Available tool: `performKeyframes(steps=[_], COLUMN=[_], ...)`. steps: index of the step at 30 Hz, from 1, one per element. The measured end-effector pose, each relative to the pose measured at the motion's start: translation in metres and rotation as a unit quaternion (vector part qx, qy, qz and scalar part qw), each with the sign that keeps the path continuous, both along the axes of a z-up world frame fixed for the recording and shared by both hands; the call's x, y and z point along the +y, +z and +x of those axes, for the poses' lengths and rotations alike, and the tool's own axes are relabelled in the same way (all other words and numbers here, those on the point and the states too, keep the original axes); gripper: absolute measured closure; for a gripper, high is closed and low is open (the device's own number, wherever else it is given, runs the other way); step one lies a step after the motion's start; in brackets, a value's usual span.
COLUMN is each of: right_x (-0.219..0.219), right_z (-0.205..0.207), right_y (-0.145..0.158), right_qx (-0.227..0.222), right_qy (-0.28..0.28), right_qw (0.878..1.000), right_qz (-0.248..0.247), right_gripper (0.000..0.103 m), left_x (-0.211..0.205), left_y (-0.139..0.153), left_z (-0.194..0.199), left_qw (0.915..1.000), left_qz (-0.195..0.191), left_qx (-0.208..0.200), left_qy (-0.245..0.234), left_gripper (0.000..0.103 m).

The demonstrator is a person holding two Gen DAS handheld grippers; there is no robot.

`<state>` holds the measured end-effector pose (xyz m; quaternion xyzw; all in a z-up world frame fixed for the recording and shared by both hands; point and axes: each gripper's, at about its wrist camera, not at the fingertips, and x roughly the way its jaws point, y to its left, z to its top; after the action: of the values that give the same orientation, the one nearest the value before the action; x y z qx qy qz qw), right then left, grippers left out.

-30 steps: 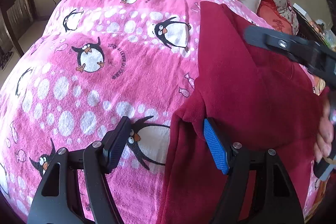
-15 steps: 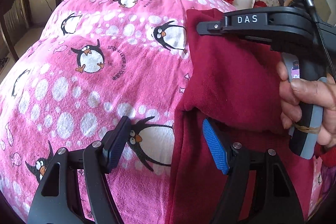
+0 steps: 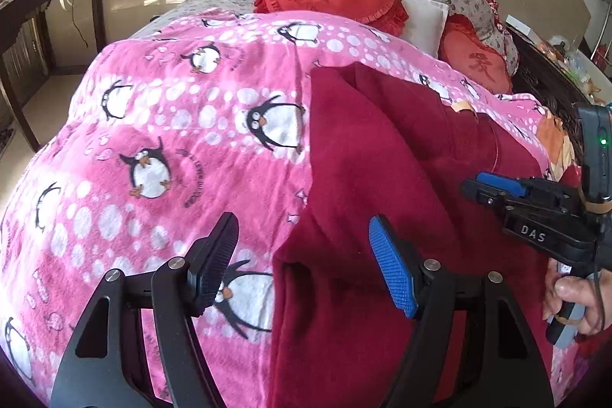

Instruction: Fold small clothes

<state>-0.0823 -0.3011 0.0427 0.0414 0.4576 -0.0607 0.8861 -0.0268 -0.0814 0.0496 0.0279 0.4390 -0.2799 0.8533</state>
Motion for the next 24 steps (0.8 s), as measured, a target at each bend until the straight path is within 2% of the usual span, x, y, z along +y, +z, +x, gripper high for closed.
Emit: performKeyframes(steps=[1,3,5,9,11,13,15,17,18,20,22,24], right_x=[-0.004,-0.015,-0.016,-0.021,-0.036,-0.046,-0.052,-0.060,-0.066,-0.081,-0.105,-0.130], right_z=[0.001,-0.007,-0.008,-0.022,-0.027,-0.035,-0.046,-0.071,-0.089,-0.128,-0.174,-0.204], right_y=[-0.006,-0.007,0.000,0.016,0.006,0.005,0.017,0.034,0.042,0.054,0.062,0.063], right_qx=[-0.004,-0.027,-0.028,-0.042,-0.023,-0.021,-0.023,-0.045,-0.066,-0.105,-0.141,-0.150], right_qy=[-0.009,-0.021,-0.032,-0.058,-0.077,-0.069,-0.074,-0.087,-0.101,-0.143,-0.203,-0.256], right_qw=[1.000,0.999,0.999,0.997,0.996,0.997,0.997,0.994,0.991,0.982,0.965,0.950], right_qz=[-0.008,0.006,0.003,-0.039,-0.043,-0.013,0.014,0.046,0.057,0.071,0.085,0.099], right_gripper=[0.073,0.074,0.074,0.073,0.071,0.071,0.071,0.069,0.067,0.047,0.040,0.040], left_x=[-0.007,-0.016,-0.014,-0.012,-0.013,-0.014,-0.012,-0.012,-0.012,-0.010,-0.010,-0.009], left_y=[-0.008,-0.025,-0.030,-0.028,-0.028,-0.025,-0.019,-0.012,-0.009,-0.001,0.003,0.006], left_z=[0.003,0.009,0.008,0.003,0.002,0.000,-0.005,-0.009,-0.012,-0.019,-0.023,-0.025], left_qw=[0.9998,0.9981,0.9984,0.9980,0.9978,0.9976,0.9982,0.9988,0.9989,0.9991,0.9993,0.9994], left_qz=[0.018,0.053,0.051,0.061,0.063,0.064,0.054,0.045,0.044,0.039,0.036,0.033], left_qx=[0.008,0.029,0.023,0.017,0.018,0.021,0.021,0.011,0.005,-0.006,-0.008,-0.008], left_qy=[0.001,0.010,0.011,0.006,0.008,0.013,0.017,0.015,0.014,0.011,0.007,0.006], left_gripper=[0.032,0.032,0.032,0.032,0.032,0.032,0.032,0.032,0.032,0.032,0.032,0.032])
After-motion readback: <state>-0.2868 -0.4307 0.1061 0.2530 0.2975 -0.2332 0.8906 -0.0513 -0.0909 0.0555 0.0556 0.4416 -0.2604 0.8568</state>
